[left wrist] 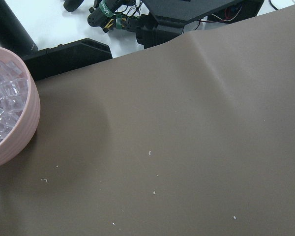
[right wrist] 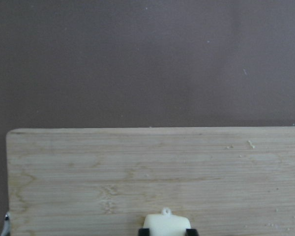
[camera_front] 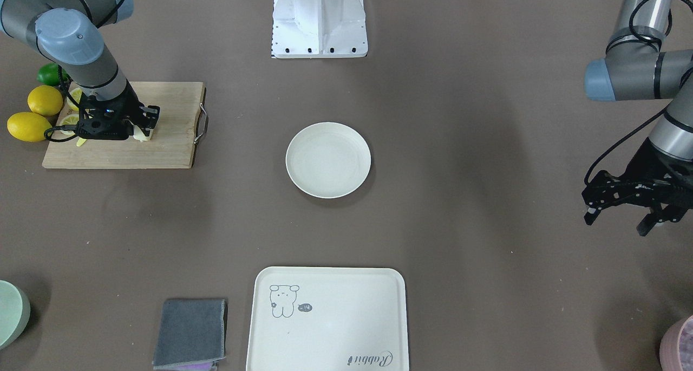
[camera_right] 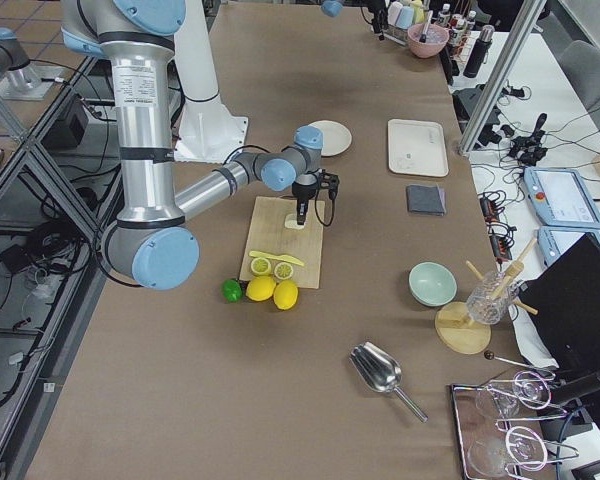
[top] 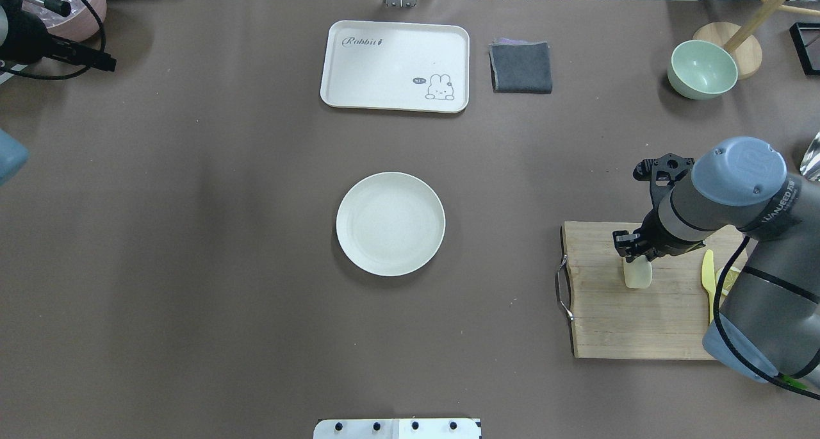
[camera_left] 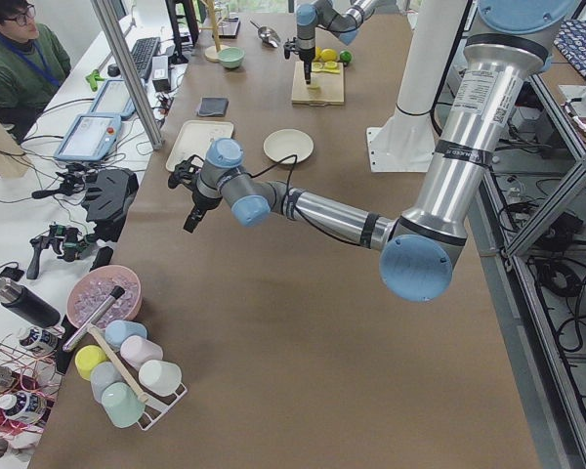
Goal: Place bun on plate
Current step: 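Lower the right gripper onto the cream bun and grasp it, then lift the bun with the right gripper and carry it over the plate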
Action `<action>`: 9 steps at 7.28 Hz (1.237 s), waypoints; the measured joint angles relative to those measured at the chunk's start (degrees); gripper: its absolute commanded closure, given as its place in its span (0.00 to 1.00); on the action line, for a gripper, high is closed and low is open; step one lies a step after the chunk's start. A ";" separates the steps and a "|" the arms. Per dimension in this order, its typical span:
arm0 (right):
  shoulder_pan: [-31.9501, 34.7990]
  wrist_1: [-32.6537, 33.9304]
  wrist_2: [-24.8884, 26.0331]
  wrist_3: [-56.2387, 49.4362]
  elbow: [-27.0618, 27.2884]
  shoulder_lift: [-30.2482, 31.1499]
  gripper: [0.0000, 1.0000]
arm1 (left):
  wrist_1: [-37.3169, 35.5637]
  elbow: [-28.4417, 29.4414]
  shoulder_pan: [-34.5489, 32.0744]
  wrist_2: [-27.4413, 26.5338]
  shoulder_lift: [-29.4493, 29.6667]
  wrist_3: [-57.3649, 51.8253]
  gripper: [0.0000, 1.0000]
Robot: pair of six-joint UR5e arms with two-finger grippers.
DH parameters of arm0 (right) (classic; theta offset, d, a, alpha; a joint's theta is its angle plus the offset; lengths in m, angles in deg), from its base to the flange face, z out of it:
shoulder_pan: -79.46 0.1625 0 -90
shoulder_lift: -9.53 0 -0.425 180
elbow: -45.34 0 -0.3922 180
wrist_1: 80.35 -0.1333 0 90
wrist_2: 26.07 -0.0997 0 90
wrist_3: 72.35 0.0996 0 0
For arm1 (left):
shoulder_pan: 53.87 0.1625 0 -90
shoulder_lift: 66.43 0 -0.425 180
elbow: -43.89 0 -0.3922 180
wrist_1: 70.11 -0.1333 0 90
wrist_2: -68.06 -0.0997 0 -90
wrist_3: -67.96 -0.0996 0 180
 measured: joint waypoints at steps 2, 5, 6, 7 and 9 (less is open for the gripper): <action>0.79 0.22 0.53 0.82 0.44 -0.96 1.00 | -0.10 0.10 -0.14 0.00 -0.04 1.32 0.02; 4.65 0.49 -0.22 0.83 2.05 -5.22 1.00 | -0.14 0.28 -0.37 0.34 -0.06 1.50 0.02; 5.43 0.58 -0.32 1.00 1.84 -8.04 1.00 | -0.10 0.32 -0.29 0.42 -0.07 1.51 0.02; 5.64 0.65 -0.34 1.39 1.27 -11.81 1.00 | -0.12 0.37 -0.09 0.44 0.15 1.34 0.02; 4.98 0.64 -0.19 2.18 -1.61 -19.68 1.00 | -0.07 0.28 1.02 0.44 0.81 1.02 0.02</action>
